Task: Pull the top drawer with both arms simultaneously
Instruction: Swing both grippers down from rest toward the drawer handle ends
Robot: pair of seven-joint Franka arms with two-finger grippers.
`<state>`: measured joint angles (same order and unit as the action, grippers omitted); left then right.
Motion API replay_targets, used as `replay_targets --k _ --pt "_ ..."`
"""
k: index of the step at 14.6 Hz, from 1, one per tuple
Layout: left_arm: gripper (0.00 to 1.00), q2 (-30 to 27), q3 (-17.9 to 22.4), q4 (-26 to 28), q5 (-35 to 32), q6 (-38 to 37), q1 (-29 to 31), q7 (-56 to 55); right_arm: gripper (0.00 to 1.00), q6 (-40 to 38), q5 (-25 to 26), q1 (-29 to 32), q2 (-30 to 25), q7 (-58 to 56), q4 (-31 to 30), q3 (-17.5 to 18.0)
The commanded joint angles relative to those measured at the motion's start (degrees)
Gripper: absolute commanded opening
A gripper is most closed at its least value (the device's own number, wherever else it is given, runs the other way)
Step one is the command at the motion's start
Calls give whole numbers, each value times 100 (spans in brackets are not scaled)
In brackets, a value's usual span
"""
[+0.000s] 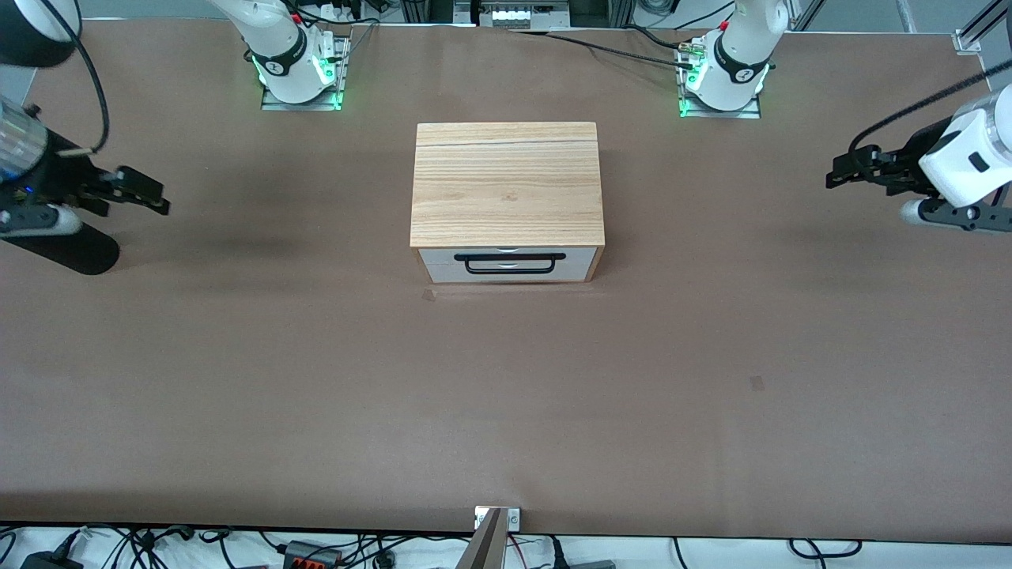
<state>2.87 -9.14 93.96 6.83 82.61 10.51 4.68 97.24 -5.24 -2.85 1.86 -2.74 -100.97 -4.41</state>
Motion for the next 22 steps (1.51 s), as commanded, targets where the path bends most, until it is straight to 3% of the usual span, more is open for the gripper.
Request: replay_targets --k 1,3,7,10,11,12,14,16,20,22 --pt "100 337 9 -335 239 -166 100 -20 100 -170 -249 -14 402 -86 130 11" --pt "100 600 9 -335 729 -140 187 15 100 -109 -258 -14 840 -60 182 37" --pt "100 1118 9 -465 1881 -79 355 50 100 40 -13 -365 1570 63 884 37" --pt "100 1776 -35 -546 3135 0 337 59 100 882 -134 -401 1948 20 869 54" --pt "100 2075 -44 -546 3653 27 320 103 100 919 -431 -401 2124 -103 877 168" --pt "100 2304 -53 -546 3989 62 276 268 100 946 -1043 -392 2230 -269 877 221" --pt "100 2665 -114 -511 4474 404 110 873 100 876 -2212 -383 2336 -602 816 221" --pt "100 2946 -123 -484 4931 554 -136 1279 100 876 -3040 -410 2520 -946 780 239" --pt "100 3062 -149 -301 5073 1466 -681 2507 100 640 -5061 -383 2959 -2368 754 257" --pt "100 3088 -193 6 5650 1696 -726 3044 100 463 -5940 -401 3170 -2809 693 257"
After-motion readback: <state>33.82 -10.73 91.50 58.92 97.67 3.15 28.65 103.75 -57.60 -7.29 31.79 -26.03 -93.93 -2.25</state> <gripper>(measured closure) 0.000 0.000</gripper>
